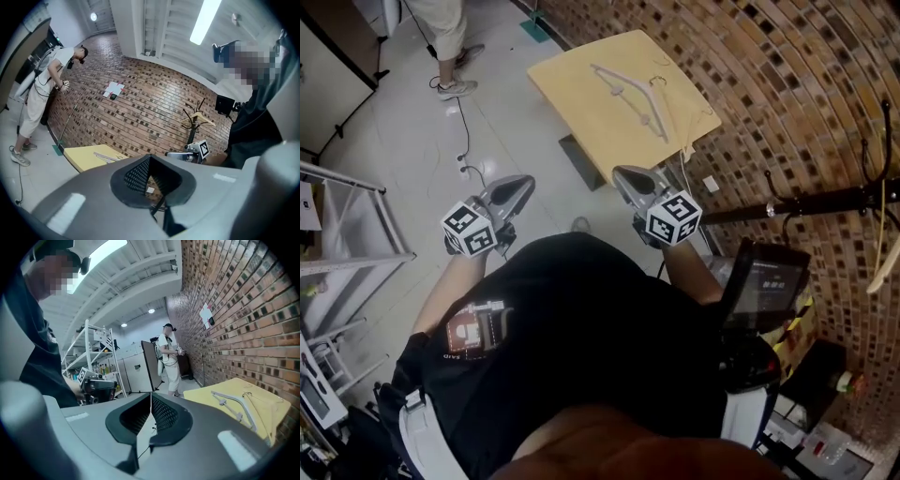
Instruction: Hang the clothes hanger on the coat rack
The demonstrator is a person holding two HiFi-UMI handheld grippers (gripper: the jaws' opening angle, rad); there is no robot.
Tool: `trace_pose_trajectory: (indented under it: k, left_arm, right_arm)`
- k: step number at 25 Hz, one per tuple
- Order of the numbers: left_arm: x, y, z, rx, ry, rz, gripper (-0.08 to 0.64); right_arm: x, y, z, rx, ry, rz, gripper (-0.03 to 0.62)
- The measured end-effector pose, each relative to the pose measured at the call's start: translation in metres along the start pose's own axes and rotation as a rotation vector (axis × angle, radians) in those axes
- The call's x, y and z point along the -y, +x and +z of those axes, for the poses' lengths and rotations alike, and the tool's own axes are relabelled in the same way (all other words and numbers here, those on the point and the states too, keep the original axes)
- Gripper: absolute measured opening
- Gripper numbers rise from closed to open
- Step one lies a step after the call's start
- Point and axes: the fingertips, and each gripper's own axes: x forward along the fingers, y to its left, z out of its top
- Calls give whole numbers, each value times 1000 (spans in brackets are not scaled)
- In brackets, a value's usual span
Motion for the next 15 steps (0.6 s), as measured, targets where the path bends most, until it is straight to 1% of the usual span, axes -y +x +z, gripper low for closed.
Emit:
trace_pose_trajectory:
  k: [2, 4, 7, 9, 12, 15]
  left_arm:
    - [-20, 32, 14, -14, 13, 24, -5]
    - [-39, 64, 25, -14, 4, 44, -5]
    - [-65, 107, 48, -11, 25, 42, -5]
    - [-81, 131, 60, -19, 30, 34, -5]
    - [-98, 163, 61, -66, 23, -10, -5]
    - [-121, 203, 63, -107, 2, -79, -5]
  right_arm:
    - [33, 21, 8, -2, 3, 40, 20]
    - [67, 35, 13, -24, 9, 66, 20]
    - [112, 58, 32, -31, -21, 81, 20]
    - [136, 71, 42, -27, -25, 70, 20]
    - [161, 75, 45, -19, 0, 34, 21]
    - [192, 73, 46, -15, 32, -47, 21]
